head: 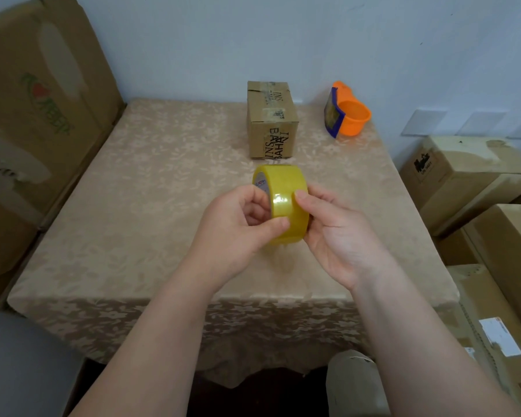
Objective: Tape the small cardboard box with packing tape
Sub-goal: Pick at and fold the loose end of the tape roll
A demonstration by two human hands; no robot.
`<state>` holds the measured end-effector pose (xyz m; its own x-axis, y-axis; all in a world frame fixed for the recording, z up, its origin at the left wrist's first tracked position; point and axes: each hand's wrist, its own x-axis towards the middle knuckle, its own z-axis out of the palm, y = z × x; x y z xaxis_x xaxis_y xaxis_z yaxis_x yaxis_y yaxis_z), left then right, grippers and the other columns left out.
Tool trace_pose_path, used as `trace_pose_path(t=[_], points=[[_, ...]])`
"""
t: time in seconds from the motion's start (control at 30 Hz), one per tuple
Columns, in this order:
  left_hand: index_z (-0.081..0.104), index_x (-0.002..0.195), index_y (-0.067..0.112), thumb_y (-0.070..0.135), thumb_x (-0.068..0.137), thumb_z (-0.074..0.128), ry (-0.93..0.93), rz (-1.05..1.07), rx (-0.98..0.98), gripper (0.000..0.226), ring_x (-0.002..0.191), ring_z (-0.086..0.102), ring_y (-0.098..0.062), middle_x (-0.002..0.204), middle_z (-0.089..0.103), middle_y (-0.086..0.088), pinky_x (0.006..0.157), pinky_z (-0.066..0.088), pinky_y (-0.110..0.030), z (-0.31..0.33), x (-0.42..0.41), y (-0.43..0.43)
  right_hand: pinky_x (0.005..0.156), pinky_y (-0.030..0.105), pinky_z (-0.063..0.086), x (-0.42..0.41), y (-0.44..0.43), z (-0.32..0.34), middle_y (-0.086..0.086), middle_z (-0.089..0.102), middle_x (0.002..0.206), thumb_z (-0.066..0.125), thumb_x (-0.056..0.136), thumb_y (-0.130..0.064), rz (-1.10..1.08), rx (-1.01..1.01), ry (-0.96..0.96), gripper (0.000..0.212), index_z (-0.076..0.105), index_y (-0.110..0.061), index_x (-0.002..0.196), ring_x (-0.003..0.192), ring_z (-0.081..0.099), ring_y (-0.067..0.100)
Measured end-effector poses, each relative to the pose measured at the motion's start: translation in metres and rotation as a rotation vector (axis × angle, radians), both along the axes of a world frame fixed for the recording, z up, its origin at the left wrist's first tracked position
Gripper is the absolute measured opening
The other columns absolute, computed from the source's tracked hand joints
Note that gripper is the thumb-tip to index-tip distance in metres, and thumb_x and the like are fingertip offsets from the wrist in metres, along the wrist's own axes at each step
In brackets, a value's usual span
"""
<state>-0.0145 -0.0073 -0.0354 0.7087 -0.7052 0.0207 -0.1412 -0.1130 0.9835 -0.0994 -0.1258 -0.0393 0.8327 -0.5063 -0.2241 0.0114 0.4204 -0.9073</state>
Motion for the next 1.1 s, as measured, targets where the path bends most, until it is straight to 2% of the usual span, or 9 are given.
trace_pose_path(t=[0.07,0.17,0.27,0.53,0.63,0.8,0.9,1.0,1.1], points=[[0.060,0.076,0.016,0.006,0.070,0.078,0.030,0.010,0.000,0.021,0.061,0.059,-0.012,0.067,0.063,0.001,0.061,0.049,-0.026,-0.001,0.001,0.001,0.087,0.033,0.050,0.001,0.002,-0.001,0.014,0.070,0.102,0.046,0.095,-0.009,-0.012,-0.072,0.022,0.025,0.066,-0.006,0.110,0.096,0.063,0.022],[0.061,0.077,0.015,0.007,0.068,0.079,0.070,0.026,0.003,0.022,0.065,0.060,-0.020,0.070,0.063,-0.004,0.068,0.053,-0.041,-0.002,0.001,0.002,0.101,0.045,0.046,0.005,0.004,-0.002,0.016,0.069,0.112,0.056,0.088,-0.015,-0.088,-0.108,0.048,0.029,0.066,-0.006,0.113,0.108,0.063,0.028],[0.060,0.079,0.011,0.005,0.069,0.078,0.102,0.040,-0.006,0.022,0.066,0.060,-0.023,0.072,0.063,-0.006,0.074,0.055,-0.048,0.001,0.000,0.002,0.105,0.054,0.041,0.006,0.007,-0.003,0.018,0.068,0.116,0.058,0.073,-0.023,-0.149,-0.089,0.056,0.043,0.067,-0.005,0.111,0.116,0.059,0.032],[0.059,0.074,0.013,0.005,0.066,0.080,0.063,0.051,0.013,0.024,0.066,0.063,-0.025,0.064,0.064,0.001,0.068,0.054,-0.043,-0.001,-0.003,0.000,0.104,0.055,0.040,0.009,0.008,-0.007,0.017,0.064,0.121,0.052,0.058,-0.038,-0.181,-0.179,0.082,0.057,0.073,-0.017,0.106,0.118,0.056,0.032],[0.059,0.074,0.011,0.009,0.063,0.082,0.032,0.066,0.028,0.026,0.066,0.063,-0.028,0.066,0.065,-0.007,0.071,0.055,-0.048,-0.002,-0.005,-0.001,0.101,0.061,0.039,0.009,0.010,-0.009,0.026,0.063,0.115,0.049,0.061,-0.031,-0.181,-0.197,0.064,0.050,0.073,-0.008,0.099,0.114,0.055,0.041],[0.058,0.077,0.005,0.009,0.063,0.083,-0.034,0.077,0.072,0.029,0.064,0.061,-0.027,0.069,0.065,-0.014,0.072,0.053,-0.052,-0.003,-0.007,-0.001,0.100,0.064,0.037,0.011,0.011,-0.010,0.035,0.058,0.114,0.050,0.056,-0.028,-0.220,-0.185,0.039,0.054,0.069,0.002,0.096,0.113,0.051,0.048],[0.059,0.079,0.002,0.007,0.064,0.082,-0.065,0.073,0.086,0.028,0.062,0.058,-0.026,0.071,0.065,-0.020,0.070,0.053,-0.050,-0.003,-0.008,-0.002,0.102,0.056,0.043,0.011,0.008,-0.014,0.030,0.064,0.112,0.048,0.056,-0.014,-0.188,-0.129,0.013,0.051,0.071,0.001,0.098,0.107,0.059,0.041],[0.059,0.080,0.001,0.009,0.064,0.082,-0.068,0.082,0.092,0.029,0.062,0.056,-0.024,0.069,0.063,-0.013,0.067,0.052,-0.044,-0.005,-0.005,-0.002,0.085,0.040,0.051,0.007,0.012,-0.009,0.020,0.070,0.094,0.038,0.060,0.001,-0.058,-0.140,-0.062,0.048,0.072,-0.005,0.094,0.091,0.063,0.028],[0.057,0.078,0.001,0.010,0.066,0.080,-0.063,0.129,0.088,0.027,0.061,0.054,-0.021,0.066,0.059,-0.010,0.064,0.049,-0.040,-0.007,-0.002,-0.003,0.084,0.030,0.051,0.006,0.012,-0.008,0.008,0.071,0.101,0.039,0.075,0.011,-0.015,-0.317,0.004,0.054,0.067,-0.014,0.114,0.093,0.064,0.015]])
